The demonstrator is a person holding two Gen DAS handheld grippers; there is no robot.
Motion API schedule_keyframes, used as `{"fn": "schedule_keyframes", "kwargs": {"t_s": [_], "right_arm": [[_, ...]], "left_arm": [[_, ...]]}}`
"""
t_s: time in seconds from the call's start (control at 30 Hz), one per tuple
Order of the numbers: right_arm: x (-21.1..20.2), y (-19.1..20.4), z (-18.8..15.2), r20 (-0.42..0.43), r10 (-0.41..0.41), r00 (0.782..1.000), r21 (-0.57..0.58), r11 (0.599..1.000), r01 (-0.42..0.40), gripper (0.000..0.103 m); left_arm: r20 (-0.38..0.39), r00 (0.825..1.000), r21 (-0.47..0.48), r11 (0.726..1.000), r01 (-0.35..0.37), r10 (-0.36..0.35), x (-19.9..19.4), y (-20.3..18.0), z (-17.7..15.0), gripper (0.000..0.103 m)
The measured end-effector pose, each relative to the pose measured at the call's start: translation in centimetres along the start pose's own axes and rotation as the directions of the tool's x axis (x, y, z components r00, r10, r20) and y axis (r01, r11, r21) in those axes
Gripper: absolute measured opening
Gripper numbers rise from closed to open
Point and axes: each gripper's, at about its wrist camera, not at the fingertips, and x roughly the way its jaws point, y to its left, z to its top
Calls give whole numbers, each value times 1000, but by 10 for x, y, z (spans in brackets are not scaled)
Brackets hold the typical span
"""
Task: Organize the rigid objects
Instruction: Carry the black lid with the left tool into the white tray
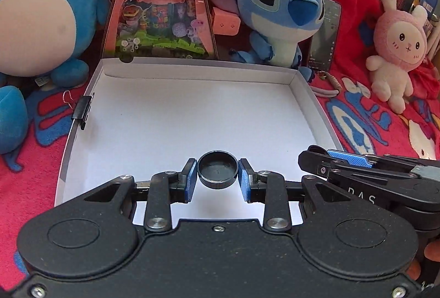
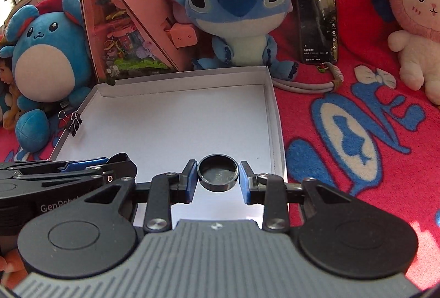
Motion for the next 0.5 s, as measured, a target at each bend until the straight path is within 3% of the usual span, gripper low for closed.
{"fn": "schedule_keyframes", "kwargs": {"t_s": [0.23,0.5], "right_arm": [[19,1,3,-26,-23,999,-9,1000,23,37],[28,3,6,-34,-35,999,-21,999,34,38]], "left_arm": [[-17,998,4,998,-59,59,22,-4,-2,31],[-13,997,20,997,-74,74,30,-7,-2,31]]}}
